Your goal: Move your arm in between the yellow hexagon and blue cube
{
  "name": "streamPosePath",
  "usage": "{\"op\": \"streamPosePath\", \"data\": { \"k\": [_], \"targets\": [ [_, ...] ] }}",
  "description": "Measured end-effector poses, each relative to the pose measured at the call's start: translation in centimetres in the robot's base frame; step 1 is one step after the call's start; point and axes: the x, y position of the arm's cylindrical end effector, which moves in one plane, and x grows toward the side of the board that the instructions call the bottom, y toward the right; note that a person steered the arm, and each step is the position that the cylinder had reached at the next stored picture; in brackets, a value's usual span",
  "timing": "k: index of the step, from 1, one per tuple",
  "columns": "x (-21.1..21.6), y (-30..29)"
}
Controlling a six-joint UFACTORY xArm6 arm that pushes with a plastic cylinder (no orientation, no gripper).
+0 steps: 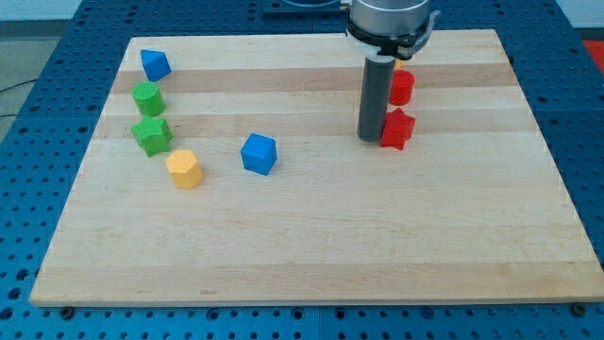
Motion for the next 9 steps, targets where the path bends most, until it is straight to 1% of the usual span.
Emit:
{"op": "streamPosePath", "data": {
  "k": [1, 2, 3, 4, 6, 7, 8, 9],
  "targets": [
    [0.0, 1.6],
    [3.9, -2.8],
    [9.7, -7.4],
    [13.5, -12.4],
    [14.1, -16.0],
    [11.8, -18.5],
    [8.2, -16.1],
    [6.3, -18.4]
  ]
}}
